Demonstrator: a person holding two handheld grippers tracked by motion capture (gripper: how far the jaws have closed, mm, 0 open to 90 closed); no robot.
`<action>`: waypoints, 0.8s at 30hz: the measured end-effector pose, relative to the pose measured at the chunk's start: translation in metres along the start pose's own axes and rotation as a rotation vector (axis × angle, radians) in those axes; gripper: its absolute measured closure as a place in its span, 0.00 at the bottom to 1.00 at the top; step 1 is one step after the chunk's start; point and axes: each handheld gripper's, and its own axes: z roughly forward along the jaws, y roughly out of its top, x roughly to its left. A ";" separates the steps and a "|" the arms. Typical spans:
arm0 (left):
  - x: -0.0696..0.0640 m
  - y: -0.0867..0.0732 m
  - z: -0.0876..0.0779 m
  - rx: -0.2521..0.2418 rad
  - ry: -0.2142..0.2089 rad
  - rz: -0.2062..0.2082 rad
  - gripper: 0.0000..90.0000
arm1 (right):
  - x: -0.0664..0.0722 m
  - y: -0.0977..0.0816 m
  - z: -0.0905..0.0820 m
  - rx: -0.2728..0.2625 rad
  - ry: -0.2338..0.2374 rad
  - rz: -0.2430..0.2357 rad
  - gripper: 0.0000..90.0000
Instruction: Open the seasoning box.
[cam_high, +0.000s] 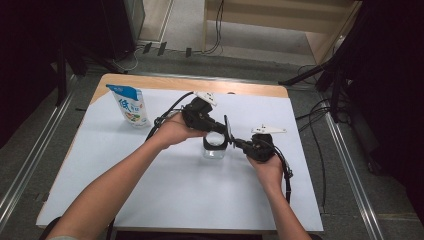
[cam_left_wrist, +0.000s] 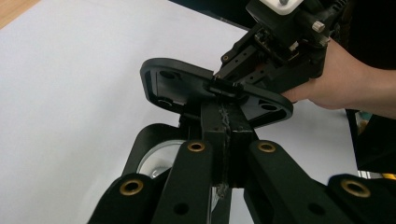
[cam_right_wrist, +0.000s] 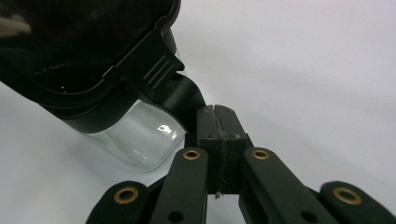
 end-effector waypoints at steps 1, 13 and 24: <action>0.000 0.000 0.001 0.000 0.000 -0.001 1.00 | 0.000 0.000 0.000 0.001 0.000 0.001 1.00; -0.001 0.009 0.019 0.004 -0.008 -0.006 1.00 | 0.001 0.000 -0.001 0.001 -0.001 0.012 1.00; 0.003 0.007 0.027 0.000 -0.003 -0.012 1.00 | 0.001 -0.001 -0.002 -0.009 -0.001 0.011 1.00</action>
